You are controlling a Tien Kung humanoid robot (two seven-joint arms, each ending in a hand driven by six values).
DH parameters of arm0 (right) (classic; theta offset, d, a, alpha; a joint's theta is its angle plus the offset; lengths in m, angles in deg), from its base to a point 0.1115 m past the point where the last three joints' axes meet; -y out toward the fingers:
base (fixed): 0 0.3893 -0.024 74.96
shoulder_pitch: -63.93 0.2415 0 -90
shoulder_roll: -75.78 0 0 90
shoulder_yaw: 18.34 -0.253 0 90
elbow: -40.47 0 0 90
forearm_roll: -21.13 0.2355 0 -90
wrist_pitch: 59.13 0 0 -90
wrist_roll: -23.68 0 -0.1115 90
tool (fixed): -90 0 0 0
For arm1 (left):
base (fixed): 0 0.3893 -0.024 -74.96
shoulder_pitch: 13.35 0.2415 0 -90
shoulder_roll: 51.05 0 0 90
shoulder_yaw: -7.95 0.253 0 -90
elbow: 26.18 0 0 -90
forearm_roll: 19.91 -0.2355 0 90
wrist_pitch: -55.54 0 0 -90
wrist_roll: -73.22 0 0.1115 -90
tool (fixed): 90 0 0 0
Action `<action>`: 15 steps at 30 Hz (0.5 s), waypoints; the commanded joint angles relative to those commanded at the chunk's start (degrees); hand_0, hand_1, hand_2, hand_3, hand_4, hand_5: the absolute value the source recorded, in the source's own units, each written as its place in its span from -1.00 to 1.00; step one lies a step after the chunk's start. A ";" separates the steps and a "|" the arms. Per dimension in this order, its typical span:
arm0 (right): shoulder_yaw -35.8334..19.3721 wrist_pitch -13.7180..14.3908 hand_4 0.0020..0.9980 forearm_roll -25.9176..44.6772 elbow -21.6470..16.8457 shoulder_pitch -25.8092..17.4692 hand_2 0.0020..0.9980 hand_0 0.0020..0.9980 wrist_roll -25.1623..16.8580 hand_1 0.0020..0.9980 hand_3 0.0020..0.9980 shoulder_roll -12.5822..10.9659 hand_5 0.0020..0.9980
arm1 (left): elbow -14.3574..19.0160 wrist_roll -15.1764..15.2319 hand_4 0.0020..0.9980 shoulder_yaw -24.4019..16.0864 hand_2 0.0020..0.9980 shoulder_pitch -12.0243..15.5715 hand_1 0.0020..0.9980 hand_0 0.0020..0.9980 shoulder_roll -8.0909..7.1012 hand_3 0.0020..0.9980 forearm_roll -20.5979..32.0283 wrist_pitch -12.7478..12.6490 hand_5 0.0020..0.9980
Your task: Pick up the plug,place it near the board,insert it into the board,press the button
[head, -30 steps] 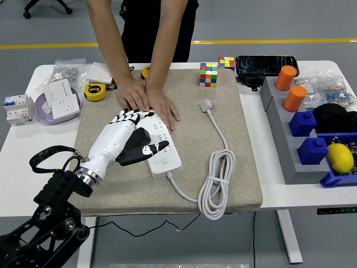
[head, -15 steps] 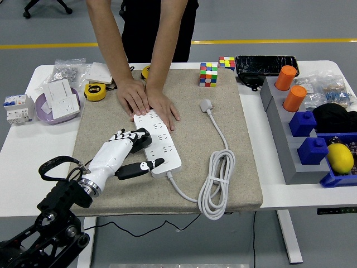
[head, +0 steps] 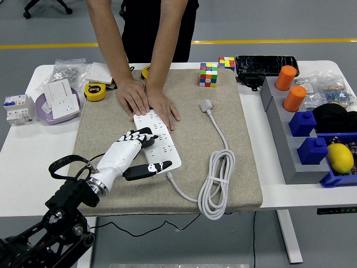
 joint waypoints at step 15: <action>-0.29 0.01 1.00 -0.01 0.00 0.15 0.42 0.73 0.01 0.44 0.40 -0.08 0.33 | 3.25 1.18 1.00 -0.40 0.79 -0.27 0.90 1.00 -0.54 0.76 0.38 -0.99 1.00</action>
